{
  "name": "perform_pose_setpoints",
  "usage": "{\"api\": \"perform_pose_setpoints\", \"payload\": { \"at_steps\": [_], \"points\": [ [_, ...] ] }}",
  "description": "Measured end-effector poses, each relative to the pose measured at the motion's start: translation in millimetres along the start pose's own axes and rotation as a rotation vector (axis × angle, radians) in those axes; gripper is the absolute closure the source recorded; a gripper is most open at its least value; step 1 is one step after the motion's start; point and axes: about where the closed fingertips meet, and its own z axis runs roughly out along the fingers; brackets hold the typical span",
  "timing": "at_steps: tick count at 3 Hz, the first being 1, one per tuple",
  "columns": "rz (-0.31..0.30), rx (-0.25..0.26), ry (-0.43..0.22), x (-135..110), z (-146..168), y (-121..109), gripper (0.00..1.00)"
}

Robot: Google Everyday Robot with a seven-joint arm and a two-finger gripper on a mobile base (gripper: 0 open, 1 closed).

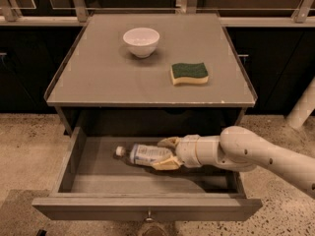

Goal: Pick blue plastic bottle from top drawer and place on counter

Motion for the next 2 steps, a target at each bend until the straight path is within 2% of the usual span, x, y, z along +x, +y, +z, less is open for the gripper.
{"api": "perform_pose_setpoints", "payload": {
  "at_steps": [1, 2],
  "points": [
    [0.031, -0.019, 0.036, -20.7, -18.7, 19.0, 1.00],
    [0.020, -0.011, 0.105, -62.6, -44.1, 34.2, 1.00]
  ]
}}
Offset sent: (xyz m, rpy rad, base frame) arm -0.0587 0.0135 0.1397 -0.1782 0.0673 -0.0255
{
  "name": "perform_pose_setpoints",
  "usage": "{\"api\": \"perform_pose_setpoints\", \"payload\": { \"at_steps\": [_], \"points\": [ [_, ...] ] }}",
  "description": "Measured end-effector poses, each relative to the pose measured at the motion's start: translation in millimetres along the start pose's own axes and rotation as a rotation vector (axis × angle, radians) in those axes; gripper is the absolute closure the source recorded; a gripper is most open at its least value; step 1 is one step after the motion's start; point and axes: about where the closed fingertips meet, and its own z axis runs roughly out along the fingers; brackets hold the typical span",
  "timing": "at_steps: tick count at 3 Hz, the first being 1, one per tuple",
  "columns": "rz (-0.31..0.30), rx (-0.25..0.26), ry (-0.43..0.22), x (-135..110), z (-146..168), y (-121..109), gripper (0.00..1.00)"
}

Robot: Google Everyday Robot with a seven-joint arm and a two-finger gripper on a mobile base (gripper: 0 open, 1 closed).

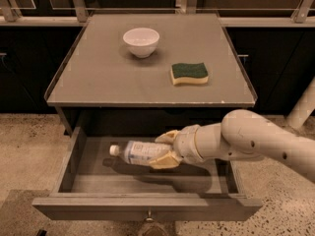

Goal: Pick blue plastic bottle from top drawer and place on counter

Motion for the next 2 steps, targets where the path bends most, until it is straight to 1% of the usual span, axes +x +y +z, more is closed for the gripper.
{"api": "perform_pose_setpoints", "payload": {
  "at_steps": [1, 2],
  "points": [
    [-0.077, 0.016, 0.069, -51.2, -22.8, -4.1, 1.00],
    [-0.200, 0.020, 0.102, -126.0, -34.6, -24.0, 1.00]
  ]
}}
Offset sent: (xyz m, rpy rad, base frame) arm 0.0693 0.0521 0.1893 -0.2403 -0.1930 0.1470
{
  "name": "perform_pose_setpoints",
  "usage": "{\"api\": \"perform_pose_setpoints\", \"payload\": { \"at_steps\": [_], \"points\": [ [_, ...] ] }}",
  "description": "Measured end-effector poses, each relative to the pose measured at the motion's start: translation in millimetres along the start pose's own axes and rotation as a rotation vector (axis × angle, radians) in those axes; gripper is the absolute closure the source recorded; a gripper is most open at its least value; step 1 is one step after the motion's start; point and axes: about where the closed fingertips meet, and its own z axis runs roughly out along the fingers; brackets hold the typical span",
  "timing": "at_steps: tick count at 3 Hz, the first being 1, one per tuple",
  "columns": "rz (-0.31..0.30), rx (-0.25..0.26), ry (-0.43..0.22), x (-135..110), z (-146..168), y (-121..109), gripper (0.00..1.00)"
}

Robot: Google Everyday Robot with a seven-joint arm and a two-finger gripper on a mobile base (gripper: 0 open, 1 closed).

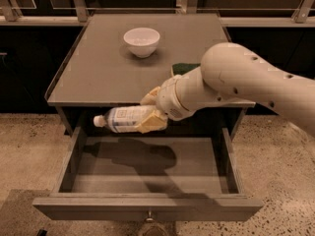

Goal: Pick blue plastic bottle from top drawer and place on counter

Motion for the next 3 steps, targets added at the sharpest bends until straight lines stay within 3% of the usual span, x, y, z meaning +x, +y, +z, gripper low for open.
{"api": "perform_pose_setpoints", "payload": {
  "at_steps": [1, 3],
  "points": [
    [0.001, 0.000, 0.001, 0.7, -0.1, 0.5, 1.00],
    [-0.135, 0.024, 0.054, -60.0, -27.0, -15.5, 1.00]
  ]
}}
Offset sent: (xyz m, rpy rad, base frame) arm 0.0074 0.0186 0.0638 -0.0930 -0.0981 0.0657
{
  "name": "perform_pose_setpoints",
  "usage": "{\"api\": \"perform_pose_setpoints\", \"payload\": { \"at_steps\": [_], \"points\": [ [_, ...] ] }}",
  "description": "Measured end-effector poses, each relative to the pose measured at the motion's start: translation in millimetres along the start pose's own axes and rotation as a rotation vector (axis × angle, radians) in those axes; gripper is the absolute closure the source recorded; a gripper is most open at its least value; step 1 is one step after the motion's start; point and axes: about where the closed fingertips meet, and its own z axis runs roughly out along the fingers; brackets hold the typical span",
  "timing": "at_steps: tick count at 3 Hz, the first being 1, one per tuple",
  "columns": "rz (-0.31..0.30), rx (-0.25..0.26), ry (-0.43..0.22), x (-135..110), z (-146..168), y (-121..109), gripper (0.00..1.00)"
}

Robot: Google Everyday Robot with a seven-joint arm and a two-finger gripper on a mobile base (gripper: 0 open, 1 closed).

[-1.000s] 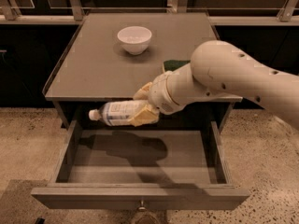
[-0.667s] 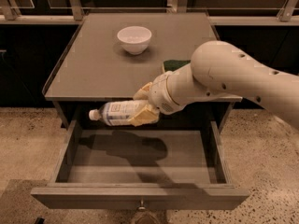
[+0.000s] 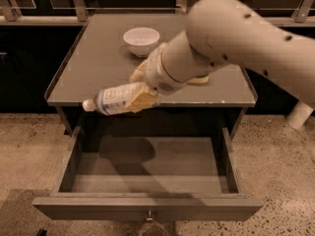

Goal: Pick blue plastic bottle from top drawer and place on counter

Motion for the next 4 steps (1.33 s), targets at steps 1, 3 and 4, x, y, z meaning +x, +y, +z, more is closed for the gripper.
{"api": "perform_pose_setpoints", "payload": {
  "at_steps": [1, 3, 4],
  "points": [
    [-0.091, -0.015, 0.003, -33.5, -2.8, -32.2, 1.00],
    [-0.174, -0.169, -0.088, -34.0, 66.1, -102.7, 1.00],
    [-0.172, -0.145, -0.116, -37.1, 64.8, -123.6, 0.81]
  ]
}}
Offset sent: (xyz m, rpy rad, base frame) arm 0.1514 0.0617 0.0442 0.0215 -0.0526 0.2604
